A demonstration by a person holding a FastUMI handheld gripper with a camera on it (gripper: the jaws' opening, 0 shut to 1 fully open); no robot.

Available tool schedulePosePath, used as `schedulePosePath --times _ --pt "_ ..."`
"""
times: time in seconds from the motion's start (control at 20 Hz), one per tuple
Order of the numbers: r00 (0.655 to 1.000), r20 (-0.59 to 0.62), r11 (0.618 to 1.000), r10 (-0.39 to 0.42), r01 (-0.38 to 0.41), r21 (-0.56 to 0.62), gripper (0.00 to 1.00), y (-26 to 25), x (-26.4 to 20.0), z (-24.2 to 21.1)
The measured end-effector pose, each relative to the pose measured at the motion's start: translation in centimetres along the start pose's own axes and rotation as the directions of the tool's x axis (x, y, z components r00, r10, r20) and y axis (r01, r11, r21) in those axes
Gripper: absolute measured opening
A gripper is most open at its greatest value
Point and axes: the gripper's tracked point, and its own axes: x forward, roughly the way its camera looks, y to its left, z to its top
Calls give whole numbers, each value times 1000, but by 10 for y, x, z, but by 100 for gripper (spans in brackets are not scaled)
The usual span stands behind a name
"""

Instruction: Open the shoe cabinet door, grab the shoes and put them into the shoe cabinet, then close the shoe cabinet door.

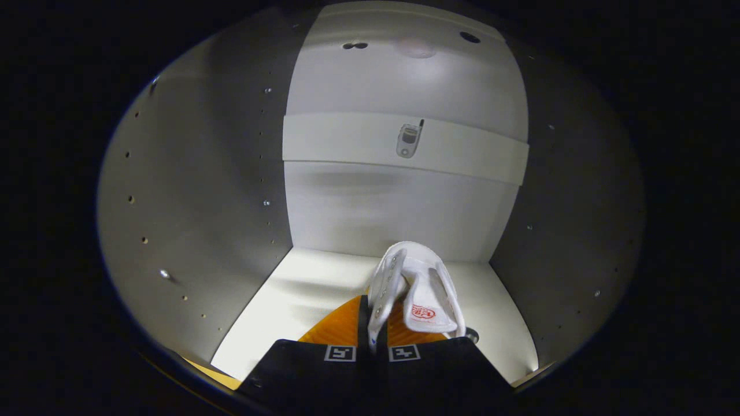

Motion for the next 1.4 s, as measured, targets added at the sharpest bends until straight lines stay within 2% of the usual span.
schedulePosePath --times 0.35,0.45,0.6,0.7,0.95,1.05,1.15,1.4 --pt "996 -65 998 -58 58 -14 6 -4 24 -18" --pt "996 -68 998 -64 64 -1 11 -5 21 -17" --pt "997 -79 1000 -21 22 9 17 1 17 -19" --pt "997 -77 1000 2 -1 16 25 7 9 -18" --pt "997 -60 997 50 -46 62 83 18 -10 -18" --pt "998 -47 997 47 -44 57 90 18 -19 -15" --pt "998 -36 997 44 -41 68 93 17 -30 -13" --pt "999 16 991 29 -31 132 96 5 -56 0"
